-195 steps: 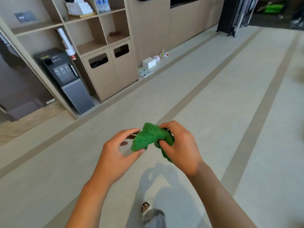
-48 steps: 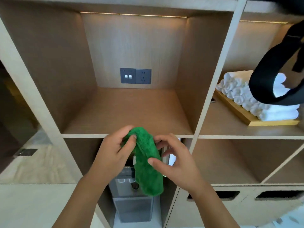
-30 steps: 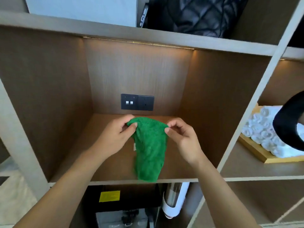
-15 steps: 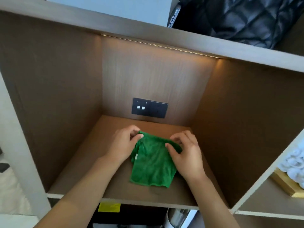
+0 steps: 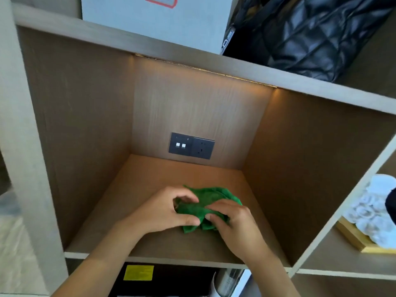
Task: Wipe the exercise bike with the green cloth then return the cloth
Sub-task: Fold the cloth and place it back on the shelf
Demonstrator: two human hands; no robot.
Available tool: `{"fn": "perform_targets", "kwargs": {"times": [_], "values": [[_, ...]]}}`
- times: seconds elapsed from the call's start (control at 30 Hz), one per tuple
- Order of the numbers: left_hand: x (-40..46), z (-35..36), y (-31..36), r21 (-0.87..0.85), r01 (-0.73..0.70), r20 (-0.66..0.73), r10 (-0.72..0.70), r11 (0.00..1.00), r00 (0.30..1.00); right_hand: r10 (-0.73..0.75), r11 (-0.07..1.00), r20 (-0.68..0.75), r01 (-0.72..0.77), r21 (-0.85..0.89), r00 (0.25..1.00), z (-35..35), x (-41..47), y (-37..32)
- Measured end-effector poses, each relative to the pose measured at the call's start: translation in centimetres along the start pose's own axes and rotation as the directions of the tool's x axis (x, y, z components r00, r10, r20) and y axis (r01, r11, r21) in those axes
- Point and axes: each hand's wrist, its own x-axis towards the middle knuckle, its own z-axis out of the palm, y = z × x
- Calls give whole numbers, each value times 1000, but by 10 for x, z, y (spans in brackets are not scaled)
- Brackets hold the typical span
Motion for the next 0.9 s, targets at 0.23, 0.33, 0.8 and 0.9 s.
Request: {"fn": "perform_targets", "kwargs": {"times": [0.23, 0.33, 0.8, 0.9], "values": [[-13, 0, 19, 165, -162, -260, 201, 973, 944, -30, 998, -63, 33, 50, 998, -4, 7, -23], [-23, -17, 27, 243, -165, -283, 232, 956, 930, -34, 999, -31, 35, 27, 999, -5, 6, -28], [-39, -56, 34, 166, -130, -584, 203, 978, 786, 81, 889, -43, -53, 454, 996, -37, 9, -36], [-22, -56, 9, 113, -13, -540, 72, 994, 838, 105, 876, 97, -138, 462, 990, -46, 18, -35]]}}
